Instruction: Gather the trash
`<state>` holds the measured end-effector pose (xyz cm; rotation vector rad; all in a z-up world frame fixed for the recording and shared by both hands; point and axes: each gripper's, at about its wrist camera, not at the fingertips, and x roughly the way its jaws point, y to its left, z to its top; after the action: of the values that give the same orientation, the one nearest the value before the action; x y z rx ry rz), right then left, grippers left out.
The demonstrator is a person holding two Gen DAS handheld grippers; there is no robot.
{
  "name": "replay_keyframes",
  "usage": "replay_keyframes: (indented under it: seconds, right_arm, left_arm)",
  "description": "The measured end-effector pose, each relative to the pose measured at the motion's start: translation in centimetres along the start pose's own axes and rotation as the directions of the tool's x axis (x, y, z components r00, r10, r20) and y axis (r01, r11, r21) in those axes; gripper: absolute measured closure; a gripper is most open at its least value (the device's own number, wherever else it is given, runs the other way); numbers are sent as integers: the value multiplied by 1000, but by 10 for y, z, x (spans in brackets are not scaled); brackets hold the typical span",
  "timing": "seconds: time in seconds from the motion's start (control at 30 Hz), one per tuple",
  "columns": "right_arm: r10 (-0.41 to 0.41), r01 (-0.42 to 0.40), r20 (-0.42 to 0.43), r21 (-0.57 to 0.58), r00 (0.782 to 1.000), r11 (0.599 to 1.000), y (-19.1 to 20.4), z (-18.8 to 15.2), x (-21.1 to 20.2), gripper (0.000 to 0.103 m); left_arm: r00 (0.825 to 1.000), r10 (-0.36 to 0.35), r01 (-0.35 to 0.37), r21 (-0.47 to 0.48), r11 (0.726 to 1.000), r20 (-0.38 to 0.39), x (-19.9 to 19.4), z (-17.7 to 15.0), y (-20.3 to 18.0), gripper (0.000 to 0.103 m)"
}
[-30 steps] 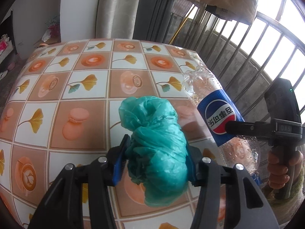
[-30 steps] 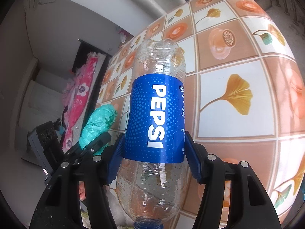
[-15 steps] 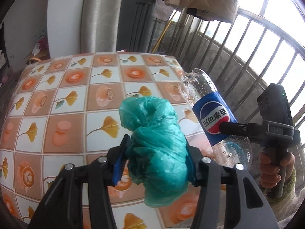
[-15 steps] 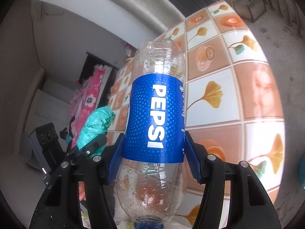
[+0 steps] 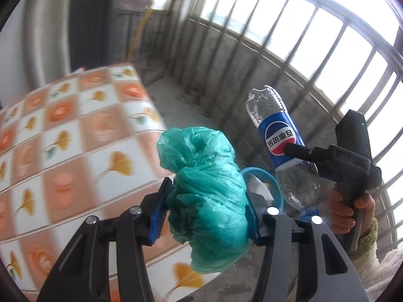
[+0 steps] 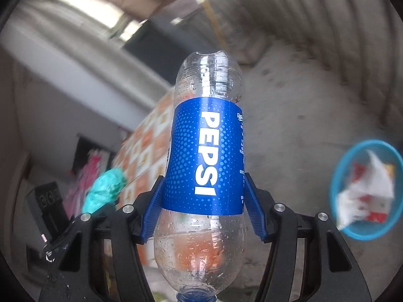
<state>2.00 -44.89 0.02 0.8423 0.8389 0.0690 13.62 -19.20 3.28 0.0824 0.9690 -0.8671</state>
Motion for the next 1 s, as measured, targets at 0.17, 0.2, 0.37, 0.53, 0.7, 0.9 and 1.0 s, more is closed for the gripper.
replay_keyframes:
  seconds: [0.17, 0.2, 0.37, 0.53, 0.7, 0.9, 1.0]
  right_arm:
    - [-159, 152, 34, 153, 987, 977, -87, -10, -28, 46]
    - [-177, 169, 25, 185, 984, 968, -103, -13, -29, 46]
    - [-212, 198, -5, 379, 977, 904, -183, -36, -31, 45]
    - [-235, 199, 11, 495, 972, 846, -239, -37, -29, 36]
    - [-319, 261, -12, 603, 948, 754, -300, -55, -14, 27]
    - [-352, 282, 3, 593, 936, 755, -299, -72, -18, 27]
    - [-351, 279, 9, 588, 936, 759, -292, -69, -25, 27]
  left_arm:
    - [985, -101, 107, 31, 994, -143, 76, 7, -58, 52]
    - [979, -109, 116, 29, 993, -172, 90, 7, -67, 52]
    - [939, -133, 164, 73, 984, -319, 165, 4, -124, 52]
    - [917, -152, 197, 87, 976, -368, 222, 9, -167, 27]
    - [910, -145, 177, 47, 983, -389, 263, -2, -169, 18]
    - [928, -191, 180, -63, 982, -321, 232, -2, -132, 18]
    - [943, -193, 185, -55, 981, -273, 210, 5, -123, 18]
